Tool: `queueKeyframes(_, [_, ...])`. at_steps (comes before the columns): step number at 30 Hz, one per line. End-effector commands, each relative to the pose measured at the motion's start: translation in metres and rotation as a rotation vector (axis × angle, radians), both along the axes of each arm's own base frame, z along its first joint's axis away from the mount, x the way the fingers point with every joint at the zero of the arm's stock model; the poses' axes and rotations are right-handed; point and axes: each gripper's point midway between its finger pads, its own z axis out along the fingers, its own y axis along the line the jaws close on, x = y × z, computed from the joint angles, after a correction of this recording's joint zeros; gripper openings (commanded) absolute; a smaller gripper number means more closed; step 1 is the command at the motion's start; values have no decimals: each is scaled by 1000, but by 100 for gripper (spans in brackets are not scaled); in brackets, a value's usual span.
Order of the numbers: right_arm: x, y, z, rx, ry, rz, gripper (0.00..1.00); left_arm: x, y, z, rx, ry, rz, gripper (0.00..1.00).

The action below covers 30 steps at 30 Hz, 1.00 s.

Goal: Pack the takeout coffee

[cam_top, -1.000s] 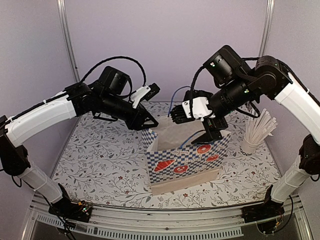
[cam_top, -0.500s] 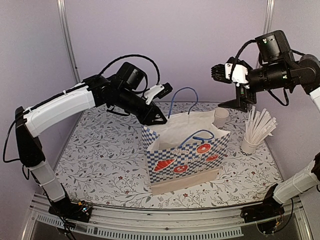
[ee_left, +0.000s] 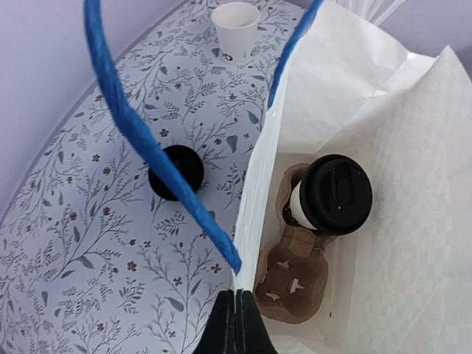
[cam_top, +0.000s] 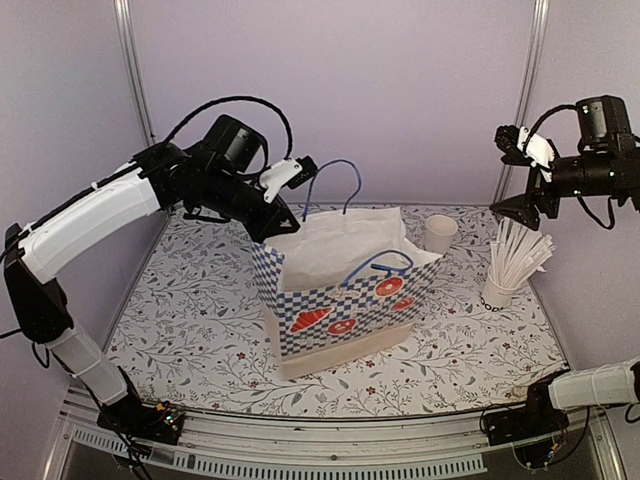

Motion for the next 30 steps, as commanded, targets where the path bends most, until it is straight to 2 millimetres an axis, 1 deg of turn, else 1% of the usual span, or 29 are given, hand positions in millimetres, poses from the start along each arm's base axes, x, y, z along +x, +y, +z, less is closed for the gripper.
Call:
queueKeyframes(1, [-16,12,-21,134,101,95,99,15,54,18,96,-137,119,0])
queueKeyframes(3, [-19,19,-33,178,145,135,99,16,62,19,110,-154,141,0])
queueKeyframes(5, [-19,27,-47,221,176,176,99,15,66,19,111,-160,152,0])
queueKeyframes(7, [-21,36,-61,281,199,218,99,10,63,16,89,-149,134,0])
queueKeyframes(8, [-24,41,-66,312,208,254,99,6,61,11,84,-132,119,0])
queueKeyframes(9, [-29,45,-67,339,202,284,99,4,61,6,88,-118,116,0])
queueKeyframes(12, [-31,51,-70,391,231,312,99,-9,54,-4,72,-65,90,0])
queueKeyframes(16, [-23,52,-89,381,293,303,99,-31,44,-5,32,-48,60,0])
queueKeyframes(18, [-23,53,-96,382,312,307,99,-40,43,-3,16,-46,58,0])
queueKeyframes(24, [-29,54,-98,390,317,320,99,-67,37,4,-50,-20,37,0])
queueKeyframes(30, [-28,53,-104,388,340,313,99,-90,27,12,-108,12,-6,0])
